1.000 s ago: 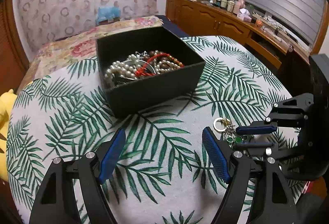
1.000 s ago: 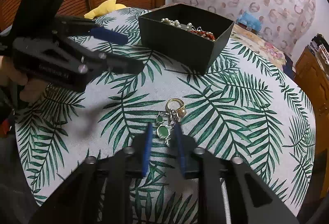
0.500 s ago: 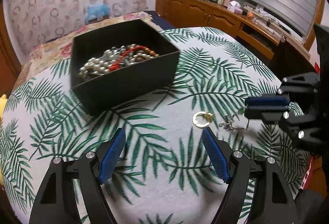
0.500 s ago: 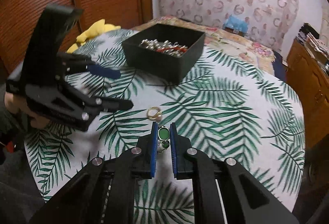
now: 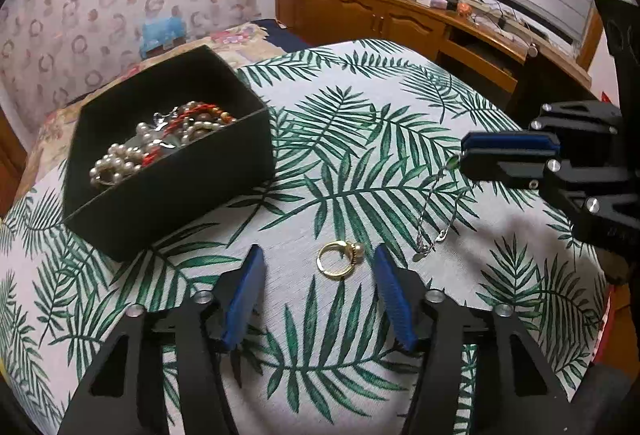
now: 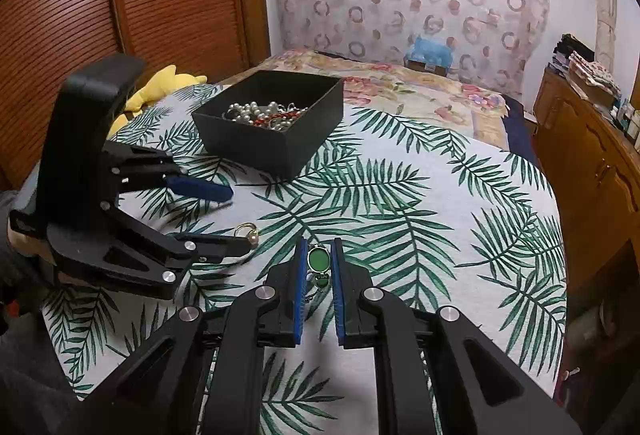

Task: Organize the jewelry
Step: 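Grasp the green pendant chain with the right tool while the left tool grasps the gold ring, then lower the ring and pendant chain into the box and open both tools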

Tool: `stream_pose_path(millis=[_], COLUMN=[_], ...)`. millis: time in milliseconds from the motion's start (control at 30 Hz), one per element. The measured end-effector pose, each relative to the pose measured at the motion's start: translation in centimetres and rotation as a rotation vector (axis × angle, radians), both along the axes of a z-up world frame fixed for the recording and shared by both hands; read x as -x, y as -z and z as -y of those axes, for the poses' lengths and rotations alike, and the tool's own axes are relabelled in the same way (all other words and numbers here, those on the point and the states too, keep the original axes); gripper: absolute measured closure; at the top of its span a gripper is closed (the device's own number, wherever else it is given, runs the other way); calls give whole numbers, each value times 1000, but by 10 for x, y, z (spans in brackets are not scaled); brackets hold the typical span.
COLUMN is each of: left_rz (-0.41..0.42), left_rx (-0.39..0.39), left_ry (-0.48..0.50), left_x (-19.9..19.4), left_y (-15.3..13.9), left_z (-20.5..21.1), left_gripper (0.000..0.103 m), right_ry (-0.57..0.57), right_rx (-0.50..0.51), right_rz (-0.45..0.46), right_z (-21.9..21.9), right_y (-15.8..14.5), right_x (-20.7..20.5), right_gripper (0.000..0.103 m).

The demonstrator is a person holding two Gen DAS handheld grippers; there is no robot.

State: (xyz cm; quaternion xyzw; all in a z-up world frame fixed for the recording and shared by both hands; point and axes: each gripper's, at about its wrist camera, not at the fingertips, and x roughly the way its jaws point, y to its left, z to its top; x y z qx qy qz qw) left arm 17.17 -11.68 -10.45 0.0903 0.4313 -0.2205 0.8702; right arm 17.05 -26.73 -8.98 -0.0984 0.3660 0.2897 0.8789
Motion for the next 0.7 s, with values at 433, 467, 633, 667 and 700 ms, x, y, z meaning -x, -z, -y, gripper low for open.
stream_pose_path(millis=[433,467,633,667,700], left_rz=[27,31,63,72,81], left_rx=[-1,1,31,34,37], left_ry=[-7,-11,-39,-43,-47], left_x=[-1,-1,1,2,2], left_y=[1,-1,-16,-20,-24], left_z=[-2,-3,-16,-19,-21], left_gripper=[82,82,82,82,82], right_ry=[7,6,3,-1,-5], right_rx=[-17,-18,-33,-36,-39], right_rz=[20,24,42,46,51], right_z=[2,1,-4,-6,-7], right_y=[-8,-10,-18,-21,-23], right_x=[-8,-8,-14,-15,-15], right_gripper=[90,90,90,90,90])
